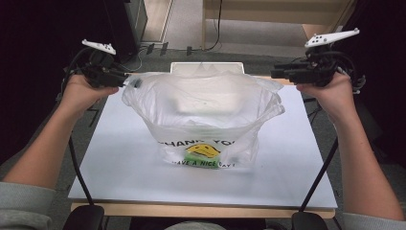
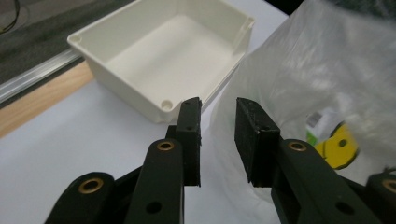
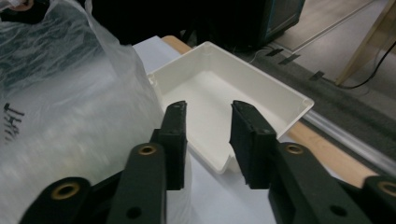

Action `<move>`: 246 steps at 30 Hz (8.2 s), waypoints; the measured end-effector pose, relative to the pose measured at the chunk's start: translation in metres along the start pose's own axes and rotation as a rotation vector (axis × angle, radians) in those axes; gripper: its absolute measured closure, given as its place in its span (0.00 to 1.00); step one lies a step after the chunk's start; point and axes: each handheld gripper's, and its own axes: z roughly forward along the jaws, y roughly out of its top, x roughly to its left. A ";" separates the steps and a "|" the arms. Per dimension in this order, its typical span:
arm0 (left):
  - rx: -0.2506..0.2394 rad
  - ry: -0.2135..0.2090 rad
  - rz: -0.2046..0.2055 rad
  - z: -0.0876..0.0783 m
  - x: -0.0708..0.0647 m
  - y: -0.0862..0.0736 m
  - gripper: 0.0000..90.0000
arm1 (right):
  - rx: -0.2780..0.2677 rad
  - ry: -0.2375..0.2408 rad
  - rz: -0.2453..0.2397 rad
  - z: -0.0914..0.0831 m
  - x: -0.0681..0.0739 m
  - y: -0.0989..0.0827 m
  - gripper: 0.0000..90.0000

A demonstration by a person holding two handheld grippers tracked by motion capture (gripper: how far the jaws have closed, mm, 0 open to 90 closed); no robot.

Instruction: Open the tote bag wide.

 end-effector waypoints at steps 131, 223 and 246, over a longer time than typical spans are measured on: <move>0.082 0.016 -0.073 0.150 -0.096 -0.085 0.98 | 0.168 -0.036 0.127 0.150 0.109 -0.124 1.00; 0.183 0.202 -0.301 0.120 -0.055 -0.188 1.00 | 0.371 -0.087 0.247 0.101 0.132 -0.236 1.00; 0.112 0.171 -0.284 0.115 -0.061 -0.182 1.00 | 0.363 -0.105 0.229 0.097 0.128 -0.234 1.00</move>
